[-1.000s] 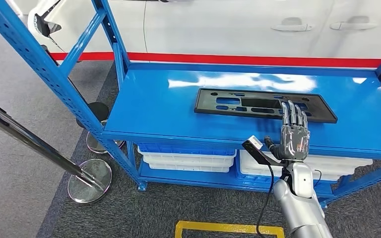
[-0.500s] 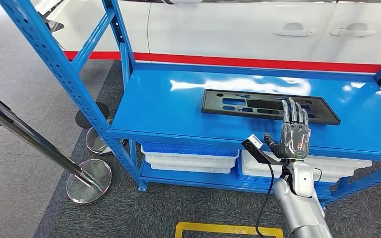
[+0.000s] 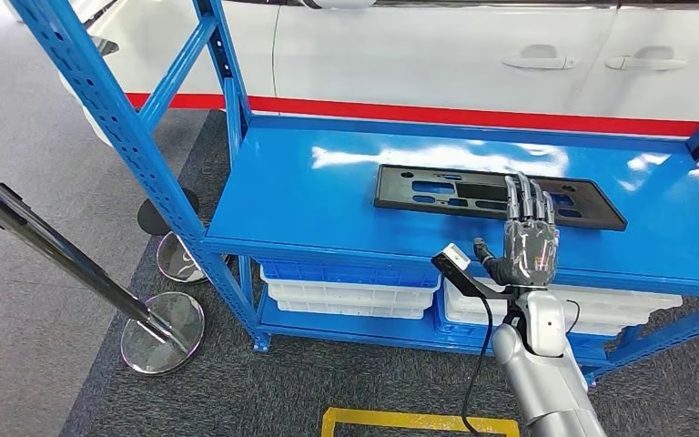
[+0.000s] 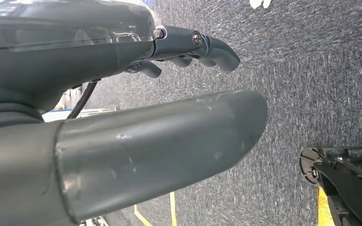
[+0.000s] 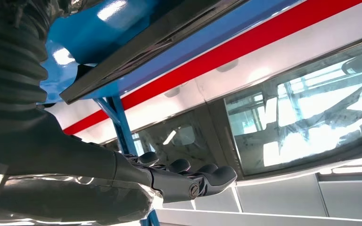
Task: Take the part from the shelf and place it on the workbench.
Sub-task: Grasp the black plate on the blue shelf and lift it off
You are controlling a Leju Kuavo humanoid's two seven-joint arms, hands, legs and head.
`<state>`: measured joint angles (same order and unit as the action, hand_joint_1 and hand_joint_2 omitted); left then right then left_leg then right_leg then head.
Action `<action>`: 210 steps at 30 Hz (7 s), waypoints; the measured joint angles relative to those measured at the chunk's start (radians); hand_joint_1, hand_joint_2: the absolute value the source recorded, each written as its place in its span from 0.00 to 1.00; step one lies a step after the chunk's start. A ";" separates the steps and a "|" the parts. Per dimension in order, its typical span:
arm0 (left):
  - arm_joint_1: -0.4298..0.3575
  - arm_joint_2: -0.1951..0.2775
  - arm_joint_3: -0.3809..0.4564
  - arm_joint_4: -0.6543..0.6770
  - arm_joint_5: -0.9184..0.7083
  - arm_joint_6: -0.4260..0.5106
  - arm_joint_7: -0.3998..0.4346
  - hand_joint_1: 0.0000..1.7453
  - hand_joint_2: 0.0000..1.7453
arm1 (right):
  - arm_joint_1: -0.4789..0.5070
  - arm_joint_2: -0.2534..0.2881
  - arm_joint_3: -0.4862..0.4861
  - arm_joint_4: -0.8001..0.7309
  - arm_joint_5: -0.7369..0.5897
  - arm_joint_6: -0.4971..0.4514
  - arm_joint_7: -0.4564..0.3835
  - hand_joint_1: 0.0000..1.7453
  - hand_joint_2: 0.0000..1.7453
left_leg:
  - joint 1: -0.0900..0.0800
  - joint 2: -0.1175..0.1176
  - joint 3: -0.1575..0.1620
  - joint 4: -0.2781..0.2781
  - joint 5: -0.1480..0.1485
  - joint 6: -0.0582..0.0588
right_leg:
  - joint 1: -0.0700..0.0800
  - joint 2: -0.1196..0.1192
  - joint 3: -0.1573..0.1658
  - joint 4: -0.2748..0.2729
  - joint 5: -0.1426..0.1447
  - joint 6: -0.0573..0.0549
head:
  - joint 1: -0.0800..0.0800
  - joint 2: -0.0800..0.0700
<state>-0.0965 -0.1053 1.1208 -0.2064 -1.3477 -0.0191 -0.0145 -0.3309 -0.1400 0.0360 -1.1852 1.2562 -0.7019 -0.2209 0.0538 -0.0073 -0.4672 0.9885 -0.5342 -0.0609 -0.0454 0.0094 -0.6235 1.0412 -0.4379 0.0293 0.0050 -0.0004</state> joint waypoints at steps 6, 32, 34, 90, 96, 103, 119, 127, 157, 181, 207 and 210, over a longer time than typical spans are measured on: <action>0.000 0.000 0.000 0.000 0.001 0.000 0.000 0.00 0.00 | 0.000 0.000 0.010 0.000 0.000 0.000 0.000 0.00 1.00 | 0.000 0.000 0.000 0.001 -0.001 0.001 | 0.000 0.000 0.000 0.000 0.000 0.000 | 0.000 0.000; -0.008 -0.007 -0.001 0.000 -0.003 0.000 -0.003 0.00 0.00 | 0.017 0.001 0.016 -0.011 -0.003 0.000 0.002 0.00 1.00 | -0.001 0.009 -0.179 0.344 -0.145 0.022 | 0.009 -0.002 -0.034 0.061 -0.034 -0.017 | -0.002 0.000; -0.007 -0.007 -0.001 0.000 -0.004 0.000 -0.002 0.00 0.00 | 0.017 0.001 0.016 -0.012 -0.003 0.000 0.002 0.00 1.00 | -0.038 0.008 -0.177 0.274 -0.074 0.079 | 0.036 -0.001 -0.014 0.051 -0.038 -0.029 | -0.002 0.000; 0.005 -0.013 0.028 0.001 0.057 0.033 -0.014 0.00 0.00 | 0.335 -0.062 0.327 -0.427 0.036 -0.001 0.006 0.00 1.00 | -0.057 -0.003 -0.093 0.034 0.065 0.098 | 0.002 -0.008 0.052 -0.048 -0.005 -0.021 | -0.001 0.000; 0.005 -0.013 0.028 0.001 0.055 0.032 -0.014 0.00 0.00 | 0.317 -0.066 0.351 -0.418 0.036 -0.001 0.011 0.00 1.00 | -0.057 -0.003 -0.094 0.035 0.065 0.098 | 0.000 -0.008 0.053 -0.051 -0.006 0.010 | -0.001 0.000; 0.004 -0.013 0.027 0.001 0.041 0.029 -0.014 0.00 0.00 | 0.241 -0.068 0.391 -0.366 0.036 0.002 0.046 0.00 1.00 | -0.055 -0.001 -0.093 0.035 0.065 0.097 | 0.001 -0.008 0.052 -0.048 -0.007 0.015 | -0.001 0.000; -0.008 -0.013 -0.009 0.001 -0.005 0.011 -0.012 0.00 0.00 | -0.019 -0.048 0.434 -0.012 0.040 0.009 0.128 0.00 1.00 | -0.054 -0.003 -0.094 0.035 0.068 0.094 | 0.001 -0.008 0.051 -0.046 -0.007 0.016 | -0.001 0.000; -0.011 -0.013 -0.023 0.001 -0.011 0.009 -0.008 0.00 0.00 | -0.062 -0.039 0.428 0.092 0.044 0.006 0.127 0.00 1.00 | -0.054 -0.003 -0.094 0.035 0.068 0.094 | 0.001 -0.008 0.050 -0.046 -0.007 0.016 | -0.001 0.000; -0.017 -0.013 -0.046 0.001 -0.017 0.010 0.002 0.00 0.00 | -0.056 -0.014 0.067 0.230 0.220 0.005 0.079 0.00 1.00 | -0.054 -0.003 -0.094 0.035 0.068 0.094 | 0.001 -0.008 0.050 -0.046 -0.007 0.016 | -0.001 0.000; -0.025 -0.013 -0.060 0.001 -0.034 0.007 0.011 0.00 0.00 | -0.035 0.071 0.021 0.121 0.242 0.005 0.001 0.00 1.00 | -0.054 -0.003 -0.094 0.035 0.068 0.094 | 0.001 -0.008 0.050 -0.046 -0.007 0.016 | -0.001 0.000; -0.052 -0.016 -0.077 0.001 -0.080 0.004 0.012 0.00 0.00 | -0.172 0.089 0.195 0.271 0.261 0.003 0.153 0.00 1.00 | -0.054 -0.002 -0.094 0.035 0.068 0.094 | 0.001 -0.008 0.050 -0.045 -0.007 0.016 | -0.001 0.000; -0.050 -0.016 -0.066 0.001 -0.077 0.000 0.006 0.00 0.00 | -0.156 0.081 0.196 0.279 0.255 0.003 0.140 0.00 1.00 | -0.054 -0.003 -0.094 0.035 0.068 0.094 | 0.001 -0.008 0.050 -0.045 -0.007 0.016 | -0.001 0.000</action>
<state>-0.1460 -0.1217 1.0549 -0.2052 -1.4246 -0.0186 -0.0083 -0.4865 -0.0594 0.2315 -0.9063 1.5114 -0.6985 -0.0812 -0.0003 -0.0098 -0.5611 1.0232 -0.4657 0.0332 -0.0439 0.0010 -0.5733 0.9958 -0.4444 0.0448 0.0042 -0.0004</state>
